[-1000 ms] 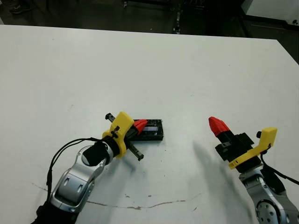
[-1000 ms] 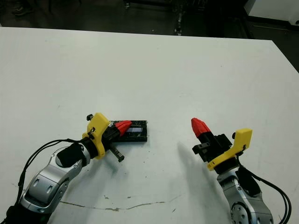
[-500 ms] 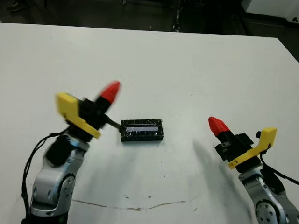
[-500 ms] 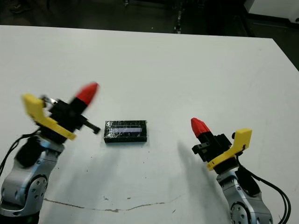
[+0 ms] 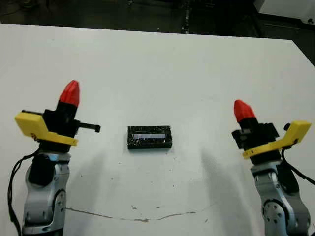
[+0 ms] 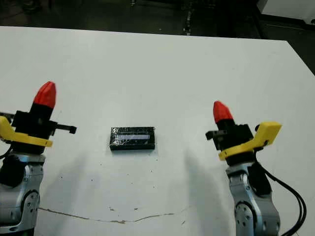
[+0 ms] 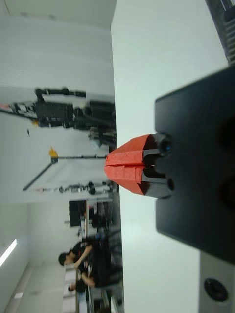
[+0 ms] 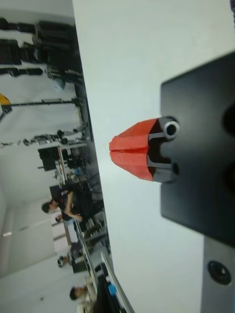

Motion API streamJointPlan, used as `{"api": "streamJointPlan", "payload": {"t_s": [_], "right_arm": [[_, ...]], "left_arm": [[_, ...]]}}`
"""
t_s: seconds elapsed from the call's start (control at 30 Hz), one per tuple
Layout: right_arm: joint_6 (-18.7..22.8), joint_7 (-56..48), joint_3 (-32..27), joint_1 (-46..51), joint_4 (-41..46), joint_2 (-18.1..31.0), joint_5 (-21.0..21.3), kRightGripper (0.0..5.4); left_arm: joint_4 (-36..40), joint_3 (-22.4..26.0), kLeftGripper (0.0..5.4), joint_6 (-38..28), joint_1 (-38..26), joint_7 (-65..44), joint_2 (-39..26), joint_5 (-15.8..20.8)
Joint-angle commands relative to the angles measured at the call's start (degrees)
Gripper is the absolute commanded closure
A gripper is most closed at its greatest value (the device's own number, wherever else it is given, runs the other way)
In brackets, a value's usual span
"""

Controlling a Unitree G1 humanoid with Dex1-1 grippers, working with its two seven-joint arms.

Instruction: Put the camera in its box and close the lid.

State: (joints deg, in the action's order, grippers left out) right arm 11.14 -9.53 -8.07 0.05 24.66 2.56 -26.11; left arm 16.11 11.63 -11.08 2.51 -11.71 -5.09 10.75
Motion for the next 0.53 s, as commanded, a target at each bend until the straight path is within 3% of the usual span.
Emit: {"api": "streamJointPlan", "payload": {"t_s": [0.03, 0.17, 0.53], "right_arm": [[-1.55, 1.41, 0.53, -0.58, -1.58, -0.28, 2.61, 5.4], [-1.87, 2.11, 1.39, -0.23, -2.1, -0.52, 4.91, 5.4], [-1.35, 1.6, 2.47, 1.73, -3.07, -0.55, 6.96, 5.4]], "left_arm": [[-3.74, 0.13, 5.36, -4.02, 1.08, 1.25, 0.47, -1.69], [-7.64, -0.08, 5.36, -7.26, 0.37, 3.31, 2.08, -2.42], [-7.04, -2.71, 5.36, -3.87, -0.04, 5.71, 3.24, -2.45]]}}
